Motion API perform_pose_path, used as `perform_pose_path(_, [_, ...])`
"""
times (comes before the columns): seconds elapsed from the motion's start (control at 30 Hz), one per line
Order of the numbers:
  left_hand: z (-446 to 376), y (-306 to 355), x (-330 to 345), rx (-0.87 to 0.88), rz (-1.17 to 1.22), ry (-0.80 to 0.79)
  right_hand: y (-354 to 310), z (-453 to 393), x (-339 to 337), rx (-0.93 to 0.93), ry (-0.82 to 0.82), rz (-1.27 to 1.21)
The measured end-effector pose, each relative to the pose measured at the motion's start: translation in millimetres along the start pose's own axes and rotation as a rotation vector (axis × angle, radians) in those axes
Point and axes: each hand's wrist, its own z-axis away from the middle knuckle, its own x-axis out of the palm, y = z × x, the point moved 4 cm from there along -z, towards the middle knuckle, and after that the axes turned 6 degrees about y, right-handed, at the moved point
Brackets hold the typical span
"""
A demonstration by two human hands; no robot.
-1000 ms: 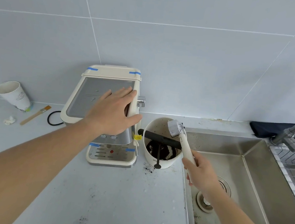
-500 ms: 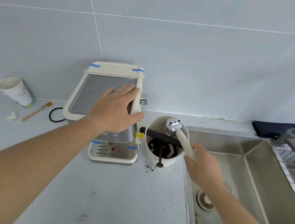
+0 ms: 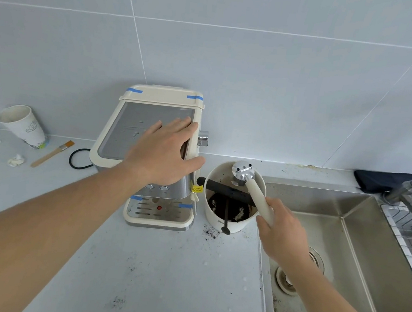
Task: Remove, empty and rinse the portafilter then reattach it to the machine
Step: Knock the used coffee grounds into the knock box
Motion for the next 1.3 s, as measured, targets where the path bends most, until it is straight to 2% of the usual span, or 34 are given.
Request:
perform_pose_path(0.27, [0, 1, -2, 0.000, 0.003, 0.003, -1, -3, -1, 0.000, 0.001, -0.040])
perform_pose_path(0.4, [0, 1, -1, -0.001, -0.001, -0.003, 2, -2, 4, 0.036, -0.068, -0.036])
perform_pose_path(0.57, [0, 1, -1, 0.000, -0.001, -0.002, -1, -1, 0, 0.020, -0.030, -0.055])
perform_pose_path(0.73, [0, 2, -2, 0.005, 0.003, 0.002, 0, -3, 2, 0.051, -0.088, -0.039])
perform_pose_path(0.87, [0, 1, -2, 0.000, 0.004, 0.002, 1, 1, 3, 0.093, -0.089, -0.124])
perform_pose_path(0.97, [0, 2, -3, 0.001, -0.004, -0.003, 4, 7, 3, 0.273, -0.122, -0.396])
perform_pose_path(1.1, [0, 2, -3, 0.008, -0.014, 0.000, 5, 15, 3, 0.636, -0.216, -1.028])
perform_pose_path(1.17, [1, 1, -3, 0.004, -0.011, 0.007, -2, 20, 3, 0.706, -0.304, -1.220])
perform_pose_path(1.3, [0, 2, -2, 0.013, -0.029, 0.008, -16, 29, 2, 0.774, -0.415, -1.443])
